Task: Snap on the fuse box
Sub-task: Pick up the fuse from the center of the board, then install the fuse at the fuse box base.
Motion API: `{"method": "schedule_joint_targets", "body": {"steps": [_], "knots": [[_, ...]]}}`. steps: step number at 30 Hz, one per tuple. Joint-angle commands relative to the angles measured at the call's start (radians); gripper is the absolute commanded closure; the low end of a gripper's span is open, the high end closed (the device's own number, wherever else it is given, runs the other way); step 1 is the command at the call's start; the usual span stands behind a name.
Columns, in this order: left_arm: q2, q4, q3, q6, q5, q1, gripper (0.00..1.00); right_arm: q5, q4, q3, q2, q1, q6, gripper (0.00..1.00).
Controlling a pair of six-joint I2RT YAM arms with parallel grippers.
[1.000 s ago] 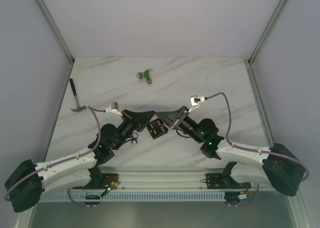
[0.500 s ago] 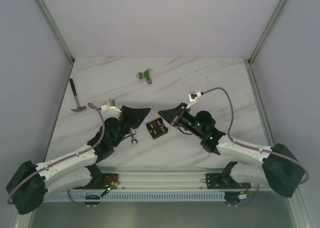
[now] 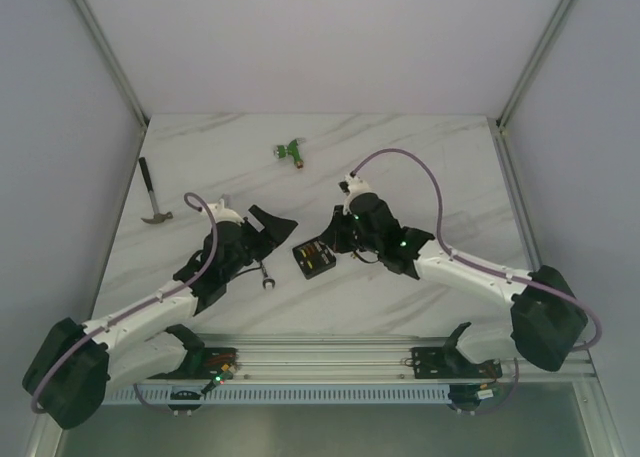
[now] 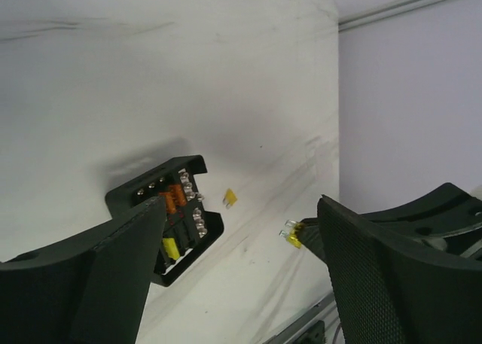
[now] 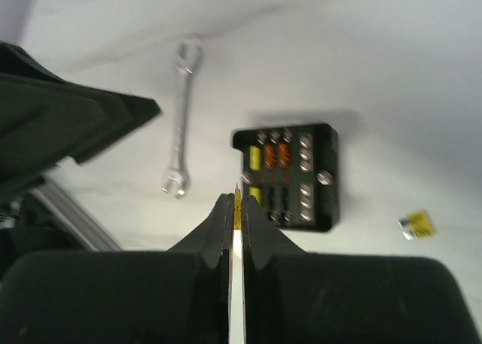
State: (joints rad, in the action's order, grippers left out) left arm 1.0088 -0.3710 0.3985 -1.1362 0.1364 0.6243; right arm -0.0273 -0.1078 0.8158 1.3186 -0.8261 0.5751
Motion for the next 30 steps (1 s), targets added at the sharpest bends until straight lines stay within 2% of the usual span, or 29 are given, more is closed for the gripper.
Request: {"method": "schedule_joint_targets", "body": {"steps": [1, 3, 12, 30], "knots": [[0.038, 0.041, -0.006, 0.059, -0.088, -0.027, 0.06, 0.072, 0.264, 0.105, 0.058, -0.026, -0.121, 1.00], [0.070, 0.036, -0.012, 0.058, -0.115, -0.037, 0.01, 0.088, 0.325, 0.146, 0.099, -0.042, -0.148, 1.00], [0.177, -0.100, -0.068, 0.001, -0.247, -0.066, 0.00, 0.177, 0.501, 0.310, 0.290, -0.119, -0.217, 1.00], [0.115, -0.083, -0.141, -0.028, -0.271, -0.157, 0.00, 0.194, 0.544, 0.456, 0.465, -0.158, -0.266, 1.00]]}}
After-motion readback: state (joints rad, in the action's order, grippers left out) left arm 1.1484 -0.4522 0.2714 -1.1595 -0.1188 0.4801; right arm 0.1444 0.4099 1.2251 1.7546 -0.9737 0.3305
